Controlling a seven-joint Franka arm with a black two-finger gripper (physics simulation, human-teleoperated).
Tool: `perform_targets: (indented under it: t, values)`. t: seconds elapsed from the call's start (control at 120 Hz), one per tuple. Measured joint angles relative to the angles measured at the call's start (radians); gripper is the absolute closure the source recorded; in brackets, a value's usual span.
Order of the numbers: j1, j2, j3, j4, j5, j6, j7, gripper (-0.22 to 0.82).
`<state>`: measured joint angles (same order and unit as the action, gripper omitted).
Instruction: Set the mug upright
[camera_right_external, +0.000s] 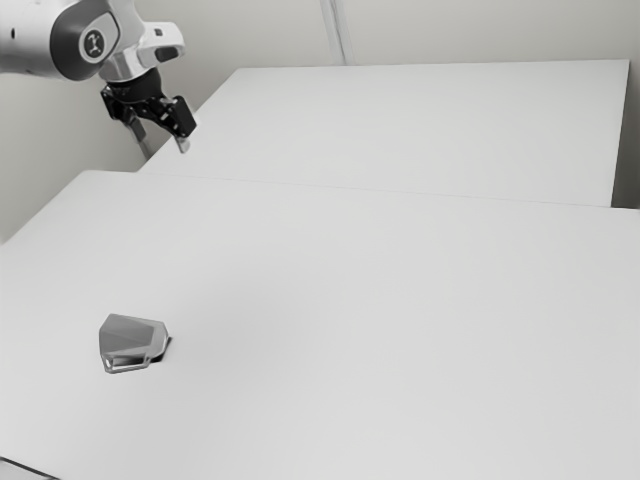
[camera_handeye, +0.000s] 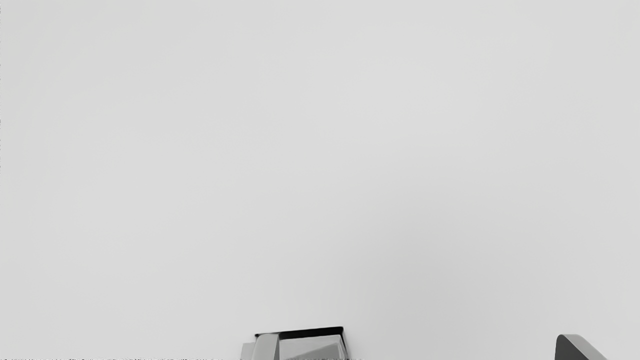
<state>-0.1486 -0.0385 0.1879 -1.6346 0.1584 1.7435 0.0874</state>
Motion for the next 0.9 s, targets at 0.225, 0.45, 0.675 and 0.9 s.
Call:
perform_targets:
  t: [0.225,0.45,0.675,0.9]
  values:
    - [0.003,-0.003,0.012,-0.026,0.001,-0.002,-0.004,0.00]
    - [0.129,-0.005,0.028,-0.055,-0.112,-0.047,-0.007,0.00]
    - [0.454,0.003,0.028,-0.136,-0.274,-0.163,0.018,0.00]
    - [0.709,0.117,0.029,-0.170,-0.373,-0.229,0.108,0.00]
